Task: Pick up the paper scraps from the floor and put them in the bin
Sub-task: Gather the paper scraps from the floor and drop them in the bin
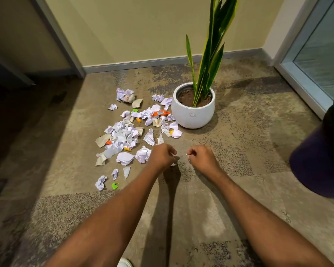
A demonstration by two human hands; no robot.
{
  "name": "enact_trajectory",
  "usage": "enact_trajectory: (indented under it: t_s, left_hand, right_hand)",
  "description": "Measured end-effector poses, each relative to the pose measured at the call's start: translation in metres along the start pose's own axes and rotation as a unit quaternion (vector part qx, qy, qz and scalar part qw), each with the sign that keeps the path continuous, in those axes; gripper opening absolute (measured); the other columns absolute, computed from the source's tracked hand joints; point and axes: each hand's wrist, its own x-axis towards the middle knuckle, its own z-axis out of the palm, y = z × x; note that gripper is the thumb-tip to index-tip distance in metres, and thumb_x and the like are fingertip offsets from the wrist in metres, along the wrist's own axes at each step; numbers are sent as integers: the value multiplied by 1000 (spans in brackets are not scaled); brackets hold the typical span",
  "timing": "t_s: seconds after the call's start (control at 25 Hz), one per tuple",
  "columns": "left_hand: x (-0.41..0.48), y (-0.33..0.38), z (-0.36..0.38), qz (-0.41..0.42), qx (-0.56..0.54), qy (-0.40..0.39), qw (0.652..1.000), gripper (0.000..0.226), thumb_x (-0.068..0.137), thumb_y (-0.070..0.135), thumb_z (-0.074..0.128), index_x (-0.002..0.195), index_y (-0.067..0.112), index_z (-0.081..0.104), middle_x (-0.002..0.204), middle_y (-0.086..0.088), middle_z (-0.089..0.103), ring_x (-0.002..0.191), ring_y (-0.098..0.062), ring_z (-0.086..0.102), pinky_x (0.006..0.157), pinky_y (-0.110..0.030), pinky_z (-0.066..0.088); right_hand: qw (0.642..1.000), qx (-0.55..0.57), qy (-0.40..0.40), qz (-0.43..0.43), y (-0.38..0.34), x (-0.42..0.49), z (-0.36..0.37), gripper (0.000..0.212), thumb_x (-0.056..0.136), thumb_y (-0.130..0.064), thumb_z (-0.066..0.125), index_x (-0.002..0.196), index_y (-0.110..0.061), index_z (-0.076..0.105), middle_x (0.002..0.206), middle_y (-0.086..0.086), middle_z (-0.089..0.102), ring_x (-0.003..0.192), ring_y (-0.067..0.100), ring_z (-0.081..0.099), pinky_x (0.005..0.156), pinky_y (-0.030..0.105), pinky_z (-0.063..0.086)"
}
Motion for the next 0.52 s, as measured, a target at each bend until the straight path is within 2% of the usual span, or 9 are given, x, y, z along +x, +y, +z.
enact_trajectory:
  t_s: [0.12,0.28,0.4,0.52]
  left_hand:
    - [1,-14,5,18,81,-22,996,22,92,17,79,115,17,79,116,-4,77,105,-20,70,88,-36,59]
    - [-1,-24,10,58,143,-23,988,28,89,16,81,117,17,81,118,-4,78,108,-22,70,92,-40,60]
    - [-1,-28,13,73,164,-4,984,25,92,20,80,117,18,82,117,-5,73,107,-22,67,89,-38,58]
    - [0,-30,15,81,179,10,981,21,98,25,74,117,20,81,117,-4,70,106,-21,66,89,-39,59]
  right_hand:
    - [998,-56,2,-28,5,2,10,8,96,-9,71,94,-15,75,96,0,71,86,19,66,77,42,60]
    - [988,-132,5,-76,4,6,13,10,100,-10,67,90,-12,69,97,5,65,84,25,61,73,41,56]
    - [968,-227,-4,-112,-4,11,13,17,98,-1,62,84,-10,65,91,9,62,75,26,58,61,36,44]
    - [946,-289,-22,-141,-12,15,12,17,94,7,60,89,-9,65,89,9,62,73,25,54,61,36,38]
